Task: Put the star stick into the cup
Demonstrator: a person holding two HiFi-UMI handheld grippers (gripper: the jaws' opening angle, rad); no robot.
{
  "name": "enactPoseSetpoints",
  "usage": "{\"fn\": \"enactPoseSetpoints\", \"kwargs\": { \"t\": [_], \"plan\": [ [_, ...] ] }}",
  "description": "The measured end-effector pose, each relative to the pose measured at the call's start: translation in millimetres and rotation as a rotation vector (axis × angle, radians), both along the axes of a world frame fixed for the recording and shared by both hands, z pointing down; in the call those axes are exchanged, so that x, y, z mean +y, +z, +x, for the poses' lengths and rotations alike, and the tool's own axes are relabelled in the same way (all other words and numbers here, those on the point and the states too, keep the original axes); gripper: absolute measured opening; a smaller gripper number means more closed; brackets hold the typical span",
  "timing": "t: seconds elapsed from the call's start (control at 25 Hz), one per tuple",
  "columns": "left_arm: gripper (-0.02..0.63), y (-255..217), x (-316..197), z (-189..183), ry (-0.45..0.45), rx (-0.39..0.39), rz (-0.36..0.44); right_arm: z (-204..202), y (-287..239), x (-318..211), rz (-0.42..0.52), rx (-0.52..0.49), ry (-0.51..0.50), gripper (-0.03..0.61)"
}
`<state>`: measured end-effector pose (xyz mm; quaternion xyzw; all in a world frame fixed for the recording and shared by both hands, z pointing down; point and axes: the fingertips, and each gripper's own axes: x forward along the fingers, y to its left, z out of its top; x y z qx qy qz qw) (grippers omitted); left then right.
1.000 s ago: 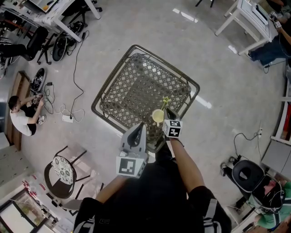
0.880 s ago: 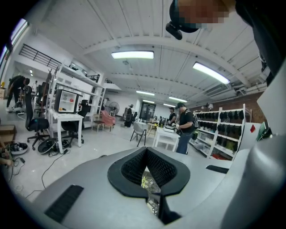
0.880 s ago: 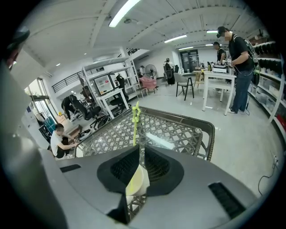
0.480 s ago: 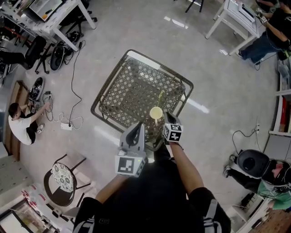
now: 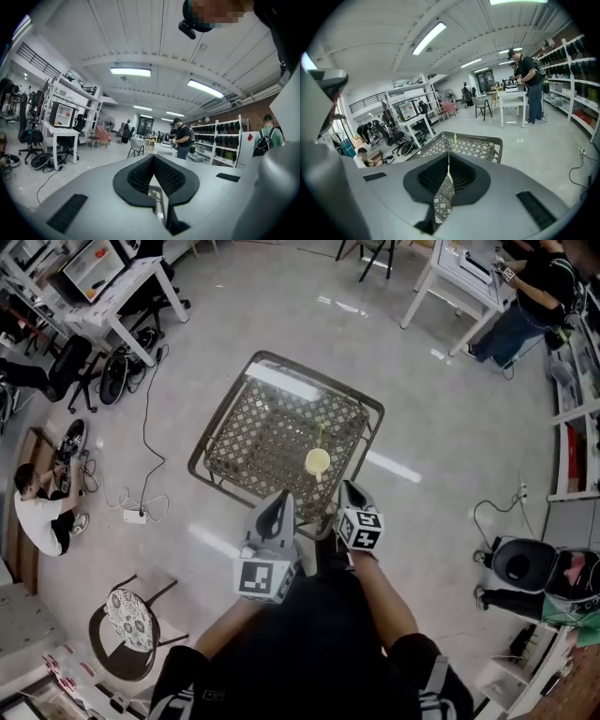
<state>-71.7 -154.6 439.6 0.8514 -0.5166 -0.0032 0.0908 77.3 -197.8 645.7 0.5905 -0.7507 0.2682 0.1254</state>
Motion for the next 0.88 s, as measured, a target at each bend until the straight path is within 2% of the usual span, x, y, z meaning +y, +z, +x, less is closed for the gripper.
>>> {"fn": "enactPoseSetpoints", "kwargs": {
  "t": [0.16, 0.32, 0.68, 0.88],
  "plan": [
    [0.015, -6.7, 24.8, -3.5, 0.033, -0.009, 0.013, -3.9, -40.2, 31.8, 0.064, -0.016, 0.022, 0.015],
    [0.015, -14.1, 40.2, 1.9, 0.053, 0.017, 0.018, -3.2, -73.9, 57.1, 0.131, -0.031, 0.034, 0.014],
    [0.015, -12.2, 59.4, 18.5, 0.023, 0.021, -0.009, 5.3, -148.9, 101.6, 0.271, -0.037, -0.009, 0.012],
    [0.015, -22.9, 58.5, 27.6, 0.007, 0.006, 0.010, 10.0, -182.8, 118.3, 0.317, -0.042, -0.056, 0.012]
  ]
}}
